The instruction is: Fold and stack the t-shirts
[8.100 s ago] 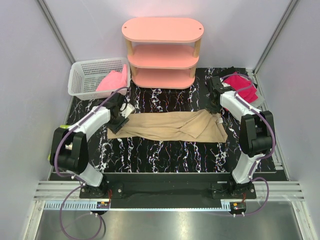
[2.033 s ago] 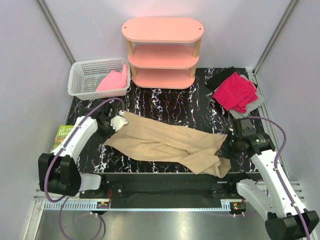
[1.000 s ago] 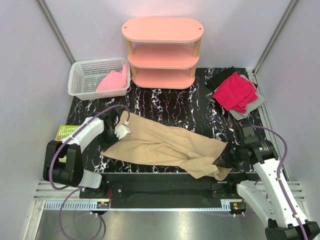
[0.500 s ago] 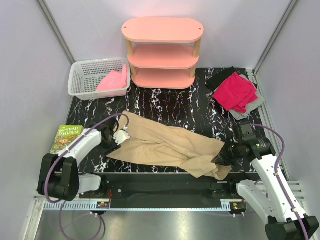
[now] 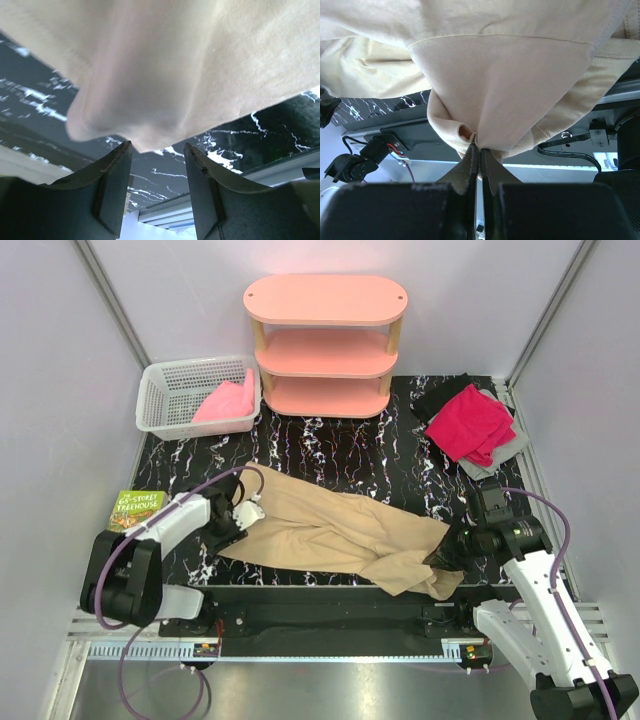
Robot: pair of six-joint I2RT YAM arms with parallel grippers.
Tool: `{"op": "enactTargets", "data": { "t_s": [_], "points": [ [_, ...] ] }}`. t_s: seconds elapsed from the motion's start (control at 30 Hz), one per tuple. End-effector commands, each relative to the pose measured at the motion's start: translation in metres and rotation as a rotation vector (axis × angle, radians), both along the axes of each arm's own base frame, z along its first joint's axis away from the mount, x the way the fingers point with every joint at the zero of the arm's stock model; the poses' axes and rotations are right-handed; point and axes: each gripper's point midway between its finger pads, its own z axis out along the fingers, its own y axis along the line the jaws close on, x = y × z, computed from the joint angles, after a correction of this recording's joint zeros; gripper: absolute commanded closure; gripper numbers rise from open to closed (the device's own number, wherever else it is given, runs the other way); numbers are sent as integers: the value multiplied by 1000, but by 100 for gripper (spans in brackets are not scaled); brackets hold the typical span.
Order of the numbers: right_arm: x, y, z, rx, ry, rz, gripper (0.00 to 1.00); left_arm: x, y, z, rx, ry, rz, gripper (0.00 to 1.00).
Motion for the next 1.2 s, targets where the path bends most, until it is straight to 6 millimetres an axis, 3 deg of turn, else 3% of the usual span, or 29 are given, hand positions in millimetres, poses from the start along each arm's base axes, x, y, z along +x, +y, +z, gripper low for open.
{"op": "enactTargets", "data": {
  "t_s": [0.0, 0.2, 0.3, 0.33, 0.53, 0.9, 1.03, 1.17],
  "points": [
    [5, 3, 6, 22, -37, -2, 94, 7, -5, -8, -12, 5, 12, 50],
    [6, 3, 9, 21, -45, -3, 94, 10, -3, -20, 12, 23, 22, 55],
    [6, 3, 11, 25, -50, -5, 94, 11, -3, -24, 15, 32, 21, 68],
    [6, 3, 11, 23, -49, -9, 94, 12, -3, -25, 14, 32, 19, 77],
    [4, 4, 12, 29, -46, -1, 94, 18, -5, -24, 13, 28, 18, 99],
    [-28, 3, 11, 43, 45, 44, 93, -13, -1, 35, -17, 25, -35, 100],
    [-38, 6, 9, 72, 73, 55, 93, -1, -3, 49, -18, -18, -42, 100],
    [-43, 6, 10, 75, 81, 55, 93, 33, -14, 64, -43, -49, -48, 100]
  ]
}}
